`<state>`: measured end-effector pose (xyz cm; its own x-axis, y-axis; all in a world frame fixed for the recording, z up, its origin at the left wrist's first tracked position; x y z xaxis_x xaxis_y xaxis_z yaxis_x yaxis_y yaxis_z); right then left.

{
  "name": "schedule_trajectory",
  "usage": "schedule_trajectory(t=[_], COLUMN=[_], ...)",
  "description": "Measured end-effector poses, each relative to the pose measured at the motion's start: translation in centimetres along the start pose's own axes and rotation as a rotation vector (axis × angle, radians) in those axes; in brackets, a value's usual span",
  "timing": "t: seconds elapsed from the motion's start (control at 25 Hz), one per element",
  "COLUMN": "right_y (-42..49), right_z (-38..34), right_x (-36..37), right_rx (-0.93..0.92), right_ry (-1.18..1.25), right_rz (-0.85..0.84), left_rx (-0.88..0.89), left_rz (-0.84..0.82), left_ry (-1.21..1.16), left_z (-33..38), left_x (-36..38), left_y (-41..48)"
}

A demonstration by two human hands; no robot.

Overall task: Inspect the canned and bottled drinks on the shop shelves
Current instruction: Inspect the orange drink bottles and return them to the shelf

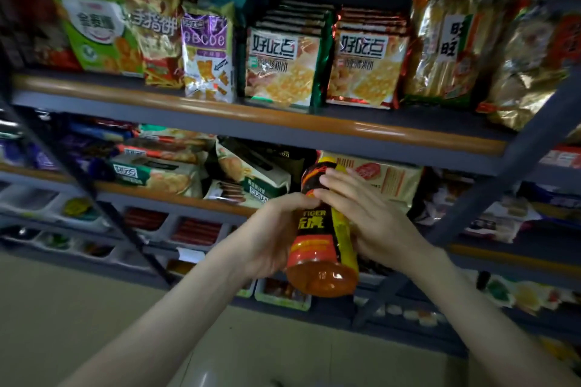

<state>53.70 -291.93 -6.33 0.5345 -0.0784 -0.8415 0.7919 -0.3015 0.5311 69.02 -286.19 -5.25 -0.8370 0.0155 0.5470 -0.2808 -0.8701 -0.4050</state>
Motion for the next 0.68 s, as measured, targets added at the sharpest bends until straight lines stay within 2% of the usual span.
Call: schedule_trajectory(t=[0.08, 0.2, 0.24, 0.28, 0.32, 0.36, 0.44, 0.52, 0.68], right_y=[0.0, 0.5, 0.5, 0.3, 0.4, 0.4, 0.5, 0.5, -0.4], right_z=[-0.3, -0.9, -0.7, -0.6, -0.6, -0.6, -0.9, -0.9, 0.0], right_x=[0.5, -0.1, -0.4, -0.5, -0.6, -0.6, -0.5, -0.6, -1.3], right_rx=[0.138, 0.576, 0.661, 0.720, 0.745, 0.767, 0.813, 0.886, 0.923], right_ry=[0.162, 0.601, 0.681, 0.778, 0.894, 1.017, 1.168, 1.212, 1.150], right_rz=[0.054, 0.211, 0.272, 0.290, 0.285, 0.278, 0.252, 0.202, 0.032], left_rx=[0.006, 0.021, 0.099, 0.204, 0.275, 0.296, 0.233, 0.181, 0.188], left_rz=[0.064, 0.140, 0.161, 0.189, 0.178, 0.104, -0.110, -0.227, -0.140], left_ry=[0.115, 0.762, 0.985, 1.107, 1.087, 0.955, 0.606, 0.436, 0.386], left_z=[0.8, 1.2, 1.1, 1.1, 1.2, 1.2, 1.2, 0.5, -0.2], left_x=[-0.8, -2.5, -3.2, -3.7, -3.8, -3.9, -2.8, -2.1, -0.2], left_y=[0.1, -0.7, -0.7, -0.6, -0.1, 0.2, 0.7, 1.3, 1.7])
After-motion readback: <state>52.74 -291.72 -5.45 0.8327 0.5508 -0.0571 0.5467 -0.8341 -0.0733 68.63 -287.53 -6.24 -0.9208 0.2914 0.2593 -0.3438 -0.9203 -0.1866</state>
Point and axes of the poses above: each hand's wrist, its own y-axis towards the middle knuckle, its own x-axis out of the palm, z = x × y, the point moved 2 cm from there along y, towards the middle knuckle, and after that the axes turned 2 degrees about y, right-handed, at the moved point
